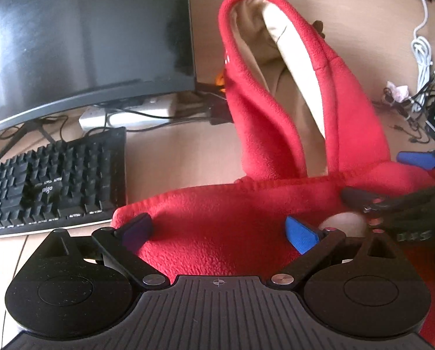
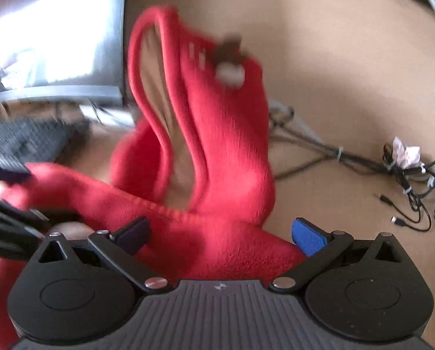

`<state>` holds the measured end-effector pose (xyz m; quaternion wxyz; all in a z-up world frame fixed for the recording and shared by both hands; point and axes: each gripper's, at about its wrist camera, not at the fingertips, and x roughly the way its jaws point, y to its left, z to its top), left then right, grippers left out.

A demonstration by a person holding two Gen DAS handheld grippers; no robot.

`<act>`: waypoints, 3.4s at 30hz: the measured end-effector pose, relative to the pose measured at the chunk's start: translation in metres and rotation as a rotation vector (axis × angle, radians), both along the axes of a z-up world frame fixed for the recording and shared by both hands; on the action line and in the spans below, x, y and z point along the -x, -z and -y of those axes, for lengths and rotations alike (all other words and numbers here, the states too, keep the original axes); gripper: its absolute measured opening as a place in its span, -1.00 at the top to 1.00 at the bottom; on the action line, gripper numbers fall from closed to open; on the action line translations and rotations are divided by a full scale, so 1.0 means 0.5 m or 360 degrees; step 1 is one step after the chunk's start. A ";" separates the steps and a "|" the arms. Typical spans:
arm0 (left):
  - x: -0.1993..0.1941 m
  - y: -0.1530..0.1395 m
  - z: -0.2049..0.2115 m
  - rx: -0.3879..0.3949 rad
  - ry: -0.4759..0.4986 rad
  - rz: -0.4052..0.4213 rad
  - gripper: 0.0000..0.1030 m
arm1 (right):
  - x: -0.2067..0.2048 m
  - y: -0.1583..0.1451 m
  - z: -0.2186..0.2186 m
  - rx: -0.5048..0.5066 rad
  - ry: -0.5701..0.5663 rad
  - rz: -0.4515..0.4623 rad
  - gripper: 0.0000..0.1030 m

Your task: Fold clothes

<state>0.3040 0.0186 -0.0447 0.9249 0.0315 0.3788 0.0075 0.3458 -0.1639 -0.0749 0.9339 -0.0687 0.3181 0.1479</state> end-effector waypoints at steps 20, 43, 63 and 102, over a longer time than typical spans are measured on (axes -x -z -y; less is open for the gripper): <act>-0.027 0.006 -0.009 0.0108 -0.0049 0.0080 -1.00 | -0.053 0.014 0.036 -0.0210 -0.0037 -0.0095 -1.00; -0.029 0.034 -0.025 0.0229 -0.0059 0.0120 -1.00 | -0.113 0.030 0.075 -0.0530 -0.0176 -0.0390 -1.00; -0.019 0.032 -0.020 0.0218 -0.0074 0.0153 -1.00 | -0.119 0.028 0.075 -0.0531 -0.0177 -0.0391 -1.00; -0.026 0.031 -0.011 0.0213 -0.0113 0.0158 -1.00 | -0.123 0.025 0.081 -0.0538 -0.0177 -0.0394 -1.00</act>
